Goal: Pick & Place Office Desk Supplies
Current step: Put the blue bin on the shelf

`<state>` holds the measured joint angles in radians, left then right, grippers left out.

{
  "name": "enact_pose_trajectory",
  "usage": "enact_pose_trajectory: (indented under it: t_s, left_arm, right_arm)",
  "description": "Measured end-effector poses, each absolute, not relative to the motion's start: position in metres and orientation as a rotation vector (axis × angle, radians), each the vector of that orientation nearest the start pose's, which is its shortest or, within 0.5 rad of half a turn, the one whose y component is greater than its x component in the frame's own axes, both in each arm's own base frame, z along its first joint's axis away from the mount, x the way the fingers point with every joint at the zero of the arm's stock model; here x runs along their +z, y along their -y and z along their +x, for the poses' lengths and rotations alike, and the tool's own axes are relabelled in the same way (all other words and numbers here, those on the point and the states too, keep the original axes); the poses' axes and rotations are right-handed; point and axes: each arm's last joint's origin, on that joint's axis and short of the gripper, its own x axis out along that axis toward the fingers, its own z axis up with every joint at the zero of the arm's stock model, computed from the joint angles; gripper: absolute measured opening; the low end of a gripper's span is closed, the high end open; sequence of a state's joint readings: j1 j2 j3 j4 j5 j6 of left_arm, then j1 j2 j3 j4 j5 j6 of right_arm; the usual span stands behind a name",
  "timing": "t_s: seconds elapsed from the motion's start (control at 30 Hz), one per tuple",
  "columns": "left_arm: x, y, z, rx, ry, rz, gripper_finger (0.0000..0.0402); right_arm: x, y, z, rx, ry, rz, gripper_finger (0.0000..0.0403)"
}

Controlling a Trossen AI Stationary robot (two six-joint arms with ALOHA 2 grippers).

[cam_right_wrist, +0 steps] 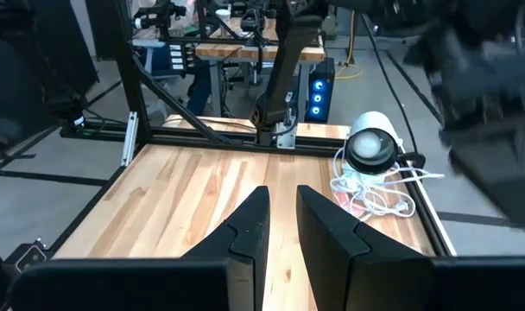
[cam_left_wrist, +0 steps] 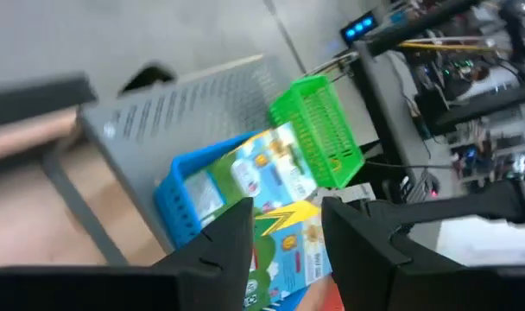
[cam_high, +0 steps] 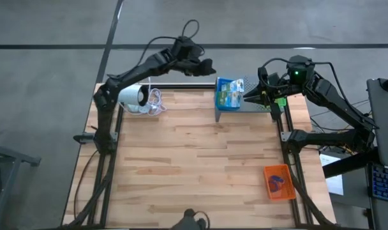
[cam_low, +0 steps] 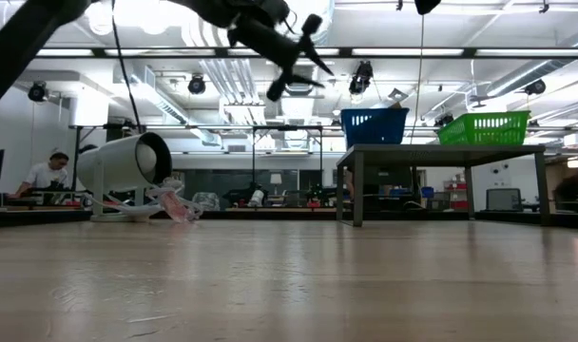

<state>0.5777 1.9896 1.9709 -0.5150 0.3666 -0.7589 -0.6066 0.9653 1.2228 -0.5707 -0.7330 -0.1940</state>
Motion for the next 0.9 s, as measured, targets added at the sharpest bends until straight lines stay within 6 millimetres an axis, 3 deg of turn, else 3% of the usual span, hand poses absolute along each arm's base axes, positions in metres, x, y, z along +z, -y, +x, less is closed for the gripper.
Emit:
enact_pose_trajectory:
  t_s: [0.2,0.47,0.7,0.9]
  left_arm:
    - [0.401,-0.217,0.364,0.320,-0.314,-0.658,0.0142]
    - [0.454,-0.151,0.337,0.293,-0.230,-0.172,0.0142]
    - [0.452,-0.118,0.292,0.353,-0.133,-0.078,0.0143]
    - [0.420,-0.100,0.248,0.355,-0.003,-0.050,0.0143]
  right_arm:
    - [0.413,0.085,0.156,0.149,-0.232,0.002,0.0059]
    - [0.413,0.085,0.156,0.149,-0.232,0.002,0.0059]
    - [0.413,0.085,0.156,0.148,-0.232,0.002,0.0059]
    - [0.413,0.085,0.156,0.148,-0.232,0.002,0.0059]
